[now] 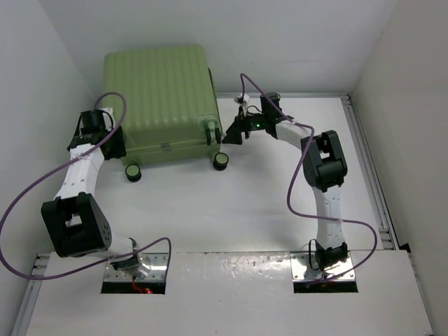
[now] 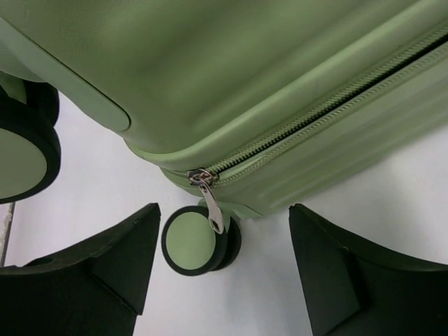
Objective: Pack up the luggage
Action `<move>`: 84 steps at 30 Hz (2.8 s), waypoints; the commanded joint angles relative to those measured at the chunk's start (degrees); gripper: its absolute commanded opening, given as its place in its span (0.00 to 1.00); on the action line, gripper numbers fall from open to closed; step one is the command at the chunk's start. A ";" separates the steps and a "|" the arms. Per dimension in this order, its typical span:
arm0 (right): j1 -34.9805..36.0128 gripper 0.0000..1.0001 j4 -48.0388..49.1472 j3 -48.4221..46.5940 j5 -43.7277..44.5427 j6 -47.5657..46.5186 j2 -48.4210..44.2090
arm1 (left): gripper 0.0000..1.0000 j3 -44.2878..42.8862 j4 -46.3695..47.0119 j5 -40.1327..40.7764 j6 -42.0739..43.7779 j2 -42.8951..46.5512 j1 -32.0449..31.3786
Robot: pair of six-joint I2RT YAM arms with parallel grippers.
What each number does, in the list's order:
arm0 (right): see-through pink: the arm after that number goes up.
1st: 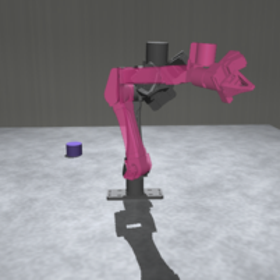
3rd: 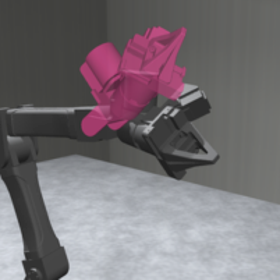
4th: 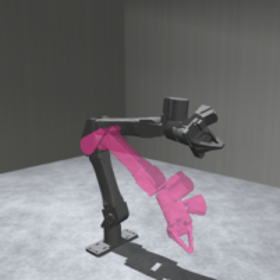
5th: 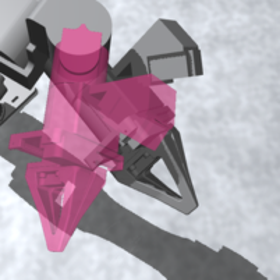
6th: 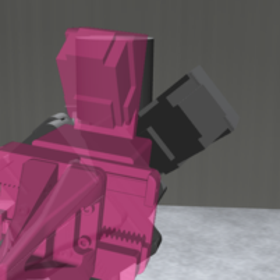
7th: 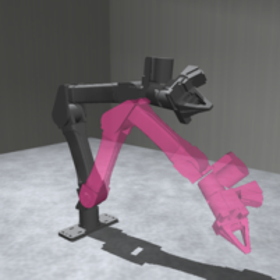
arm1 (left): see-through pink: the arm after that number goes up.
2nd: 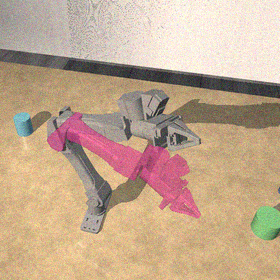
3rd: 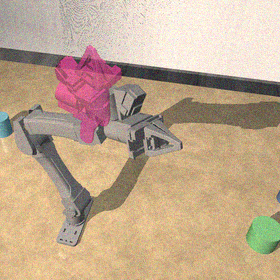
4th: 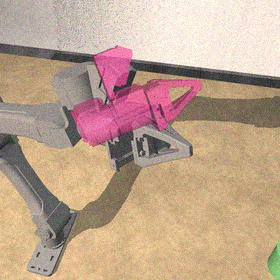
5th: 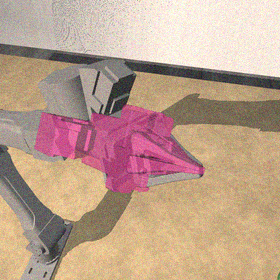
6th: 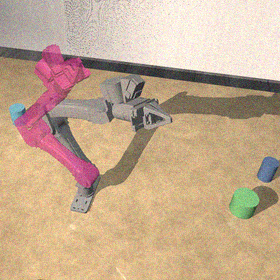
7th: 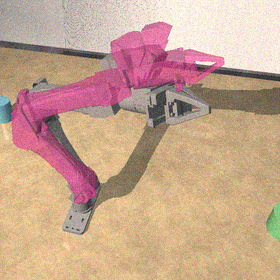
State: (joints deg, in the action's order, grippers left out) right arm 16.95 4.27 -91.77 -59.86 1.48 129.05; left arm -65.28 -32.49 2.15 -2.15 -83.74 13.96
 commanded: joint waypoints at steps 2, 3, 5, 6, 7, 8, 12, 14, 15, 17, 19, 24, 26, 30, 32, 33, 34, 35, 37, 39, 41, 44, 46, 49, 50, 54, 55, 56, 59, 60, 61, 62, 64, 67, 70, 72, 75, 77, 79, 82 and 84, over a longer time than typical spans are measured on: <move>1.24 0.70 4.60 -2.80 -3.16 0.72 1.20 | 0.00 4.71 -5.57 -1.01 -3.38 -7.93 -1.74; 1.24 0.67 4.69 -3.06 -3.25 0.81 1.46 | 0.00 4.72 -5.57 -1.01 -3.38 -7.93 -1.74; 1.50 0.61 6.01 -3.07 -3.60 1.86 1.46 | 0.00 4.72 -5.57 -1.01 -3.38 -7.93 -1.74; 1.42 0.55 6.01 -3.15 -3.78 0.12 1.64 | 0.00 4.72 -5.57 -1.01 -3.38 -7.93 -1.74; 1.33 0.51 6.36 -3.07 -4.30 0.98 1.64 | 0.00 4.72 -5.57 -1.01 -3.38 -7.93 -1.74; 1.42 0.46 6.54 -2.89 -4.39 0.99 1.47 | 0.00 4.72 -5.57 -1.01 -3.38 -7.93 -1.74; 1.42 0.17 7.15 -2.11 -4.31 -0.59 1.03 | 0.00 5.25 -5.57 -1.01 -3.38 -7.93 -1.74; 1.51 0.06 5.76 -1.66 -3.52 -3.04 0.59 | 0.00 5.25 -5.57 -0.48 -3.38 -7.93 -1.12; 1.42 0.01 5.40 -1.40 -2.73 -4.62 0.15 | 0.00 5.25 -5.57 0.13 -3.38 -7.32 -0.51; 1.07 0.00 4.35 -1.31 -0.80 -5.69 -0.47 | 0.00 5.77 -5.57 0.13 -3.38 -7.31 -0.51; 0.54 0.00 4.43 -1.75 -0.61 -5.87 -0.47 | 0.00 5.77 -5.57 0.66 -2.86 -7.31 0.11; 0.89 0.00 7.58 -2.01 6.74 -7.10 -0.47 | 0.00 6.30 -5.57 4.61 -2.86 -7.31 1.33; 0.63 0.00 8.55 -2.19 10.80 -7.36 -0.38 | 0.00 6.83 -5.57 5.93 -2.86 -7.31 2.03; 0.63 0.00 10.93 -3.33 17.75 -8.77 0.32 | 0.00 6.83 -5.57 5.93 -2.86 -6.69 2.04; 0.37 0.00 10.50 -4.38 19.69 -9.64 0.14 | 0.00 6.83 -6.09 5.93 -2.33 -6.69 2.04; 0.10 0.00 10.41 -4.65 19.69 -9.65 0.06 | 0.00 6.83 -6.09 5.93 -2.33 -6.69 2.56; -0.33 0.00 9.71 -4.74 19.60 -9.48 -0.47 | 0.00 6.83 -6.09 6.46 -2.33 -6.69 2.57; -0.43 0.00 9.27 -4.56 19.51 -9.82 -0.82 | 0.00 6.83 -6.09 6.46 -2.33 -6.69 2.57; -0.86 0.00 8.39 -3.95 19.43 -10.26 -1.69 | 0.00 6.83 -6.09 6.46 -2.33 -6.69 2.57; -1.13 0.00 8.38 -2.72 19.25 -10.70 -3.01 | 0.00 6.83 -6.09 6.46 -2.33 -7.31 2.57; -1.83 0.00 7.86 -1.93 19.42 -10.88 -4.15 | 0.00 6.83 -6.09 6.46 -2.33 -7.31 2.57; -2.10 0.00 7.85 -0.96 19.95 -11.41 -4.78 | 0.00 6.83 -6.09 6.46 -2.33 -7.84 2.57; -1.92 0.00 8.38 -1.04 21.09 -11.50 -4.16 | 0.00 6.83 -6.09 6.46 -2.33 -7.84 2.57; -1.22 0.00 10.14 -4.02 23.99 -11.41 -1.62 | 0.00 6.30 -6.09 6.46 -2.33 -8.45 2.57; -1.04 0.00 11.19 -4.47 24.69 -11.41 -0.48 | 0.00 6.30 -6.09 6.46 -2.33 -8.45 2.57; 0.45 0.00 15.32 -8.16 32.92 -10.35 2.69 | 0.00 6.83 -6.09 5.93 -2.33 -8.45 2.57; 0.80 0.00 16.63 -9.64 34.09 -9.92 4.00 | 0.00 6.83 -6.09 5.93 -2.85 -8.45 2.57; 0.98 0.00 17.34 -10.18 36.45 -9.83 4.62 | 0.00 7.35 -6.09 5.93 -2.86 -8.45 2.57; 1.33 0.00 20.51 -12.29 41.91 -9.30 6.82 | 0.00 7.36 -6.09 5.93 -3.38 -8.45 2.57; 1.51 0.00 20.95 -13.86 42.80 -9.12 7.96 | 0.00 7.88 -6.09 5.32 -3.38 -8.45 2.57; 1.51 0.00 22.00 -15.01 45.15 -8.77 9.27 | 0.00 7.88 -6.09 5.32 -3.91 -8.45 2.57; 1.59 0.00 22.79 -15.98 45.70 -8.25 10.42 | 0.00 7.88 -6.09 5.32 -3.91 -8.45 2.57; 1.33 0.00 26.22 -16.60 46.14 -7.98 11.83 | 0.00 7.88 -5.57 5.32 -4.53 -8.45 2.04; 1.59 0.00 29.64 -18.79 46.67 -6.66 14.11 | 0.00 7.88 -5.57 5.32 -5.05 -9.07 2.04; 1.42 0.00 31.67 -24.49 47.46 -4.73 17.80 | 0.00 7.88 -5.04 4.79 -5.67 -9.59 1.43; 1.59 0.00 32.11 -28.61 47.73 -3.85 21.41 | 0.00 7.88 -5.04 4.09 -6.37 -9.59 1.43; 1.59 0.00 32.11 -33.54 47.73 -2.45 25.97 | 0.00 7.88 -3.81 2.95 -7.07 -9.59 0.90; 1.51 0.00 33.95 -34.00 47.55 -2.53 27.21 | 0.00 8.41 -2.58 2.25 -7.68 -9.59 0.29; 1.59 0.00 36.67 -33.22 48.68 -1.91 27.30 | 0.00 8.41 -1.79 1.55 -8.31 -9.59 0.28; 1.60 0.00 39.05 -33.30 51.14 -0.09 28.35 | 0.00 9.03 0.05 0.23 -8.83 -9.07 -0.95; 1.60 0.00 39.85 -34.35 51.50 0.37 29.06 | 0.00 9.03 1.20 -0.31 -9.36 -8.46 -2.70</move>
State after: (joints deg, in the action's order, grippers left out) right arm 21.17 37.45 -122.76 -17.58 0.16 157.32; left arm -63.07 -29.32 2.46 -2.98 -83.50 13.96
